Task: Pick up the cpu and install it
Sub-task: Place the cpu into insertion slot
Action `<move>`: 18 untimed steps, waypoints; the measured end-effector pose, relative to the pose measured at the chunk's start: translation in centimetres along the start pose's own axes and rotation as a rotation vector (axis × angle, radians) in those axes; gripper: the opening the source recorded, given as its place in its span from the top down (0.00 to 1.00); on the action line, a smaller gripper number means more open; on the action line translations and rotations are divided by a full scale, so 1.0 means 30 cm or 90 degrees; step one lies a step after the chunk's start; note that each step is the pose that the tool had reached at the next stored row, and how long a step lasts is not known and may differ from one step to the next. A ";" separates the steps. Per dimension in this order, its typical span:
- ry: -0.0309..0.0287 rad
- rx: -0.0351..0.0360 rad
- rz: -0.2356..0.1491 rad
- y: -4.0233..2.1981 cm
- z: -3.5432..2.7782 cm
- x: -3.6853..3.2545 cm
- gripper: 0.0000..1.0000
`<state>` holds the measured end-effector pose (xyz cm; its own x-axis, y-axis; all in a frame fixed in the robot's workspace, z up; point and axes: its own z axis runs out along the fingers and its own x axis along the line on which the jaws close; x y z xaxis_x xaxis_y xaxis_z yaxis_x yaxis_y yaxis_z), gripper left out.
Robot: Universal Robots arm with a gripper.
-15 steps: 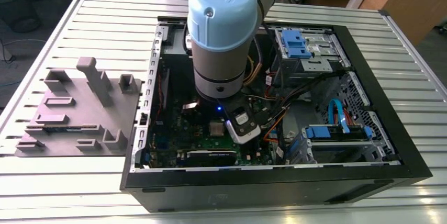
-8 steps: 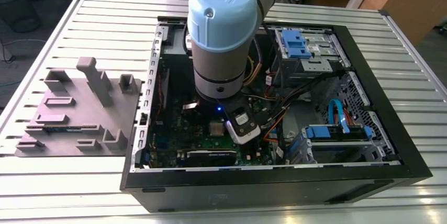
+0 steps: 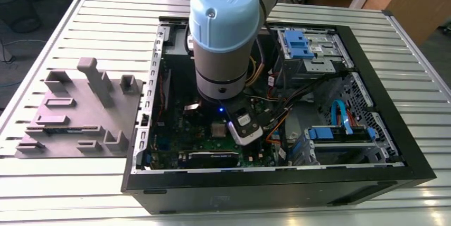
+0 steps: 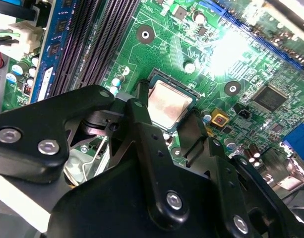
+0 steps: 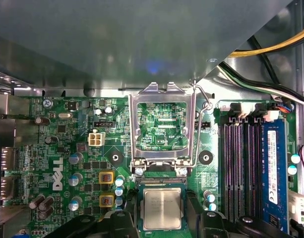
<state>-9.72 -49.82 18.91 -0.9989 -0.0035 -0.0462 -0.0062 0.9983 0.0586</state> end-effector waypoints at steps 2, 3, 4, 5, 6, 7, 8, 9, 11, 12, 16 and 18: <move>0.0001 0.0002 0.000 0.000 -0.005 0.000 0.52; 0.0004 0.0008 0.000 0.000 -0.008 0.000 0.52; 0.0003 0.0005 0.000 0.000 -0.008 0.000 0.52; 0.0002 0.0004 0.000 0.000 -0.007 0.000 0.52; 0.0003 0.0005 0.000 0.000 -0.008 0.000 0.52; 0.0004 0.0006 -0.001 0.000 -0.008 0.000 0.52; 0.0004 0.0006 -0.001 0.000 -0.008 0.000 0.52; 0.0004 0.0006 -0.001 0.000 -0.008 0.000 0.52; 0.0006 0.0009 -0.001 0.000 -0.012 0.000 0.52; 0.0005 0.0008 -0.001 0.000 -0.014 0.000 0.52; 0.0004 0.0004 -0.002 0.001 -0.016 -0.001 0.52; 0.0009 0.0002 -0.009 0.000 -0.015 0.000 0.52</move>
<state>-9.73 -49.84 19.37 -0.9988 -0.0174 -0.0456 -0.0200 0.9981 0.0576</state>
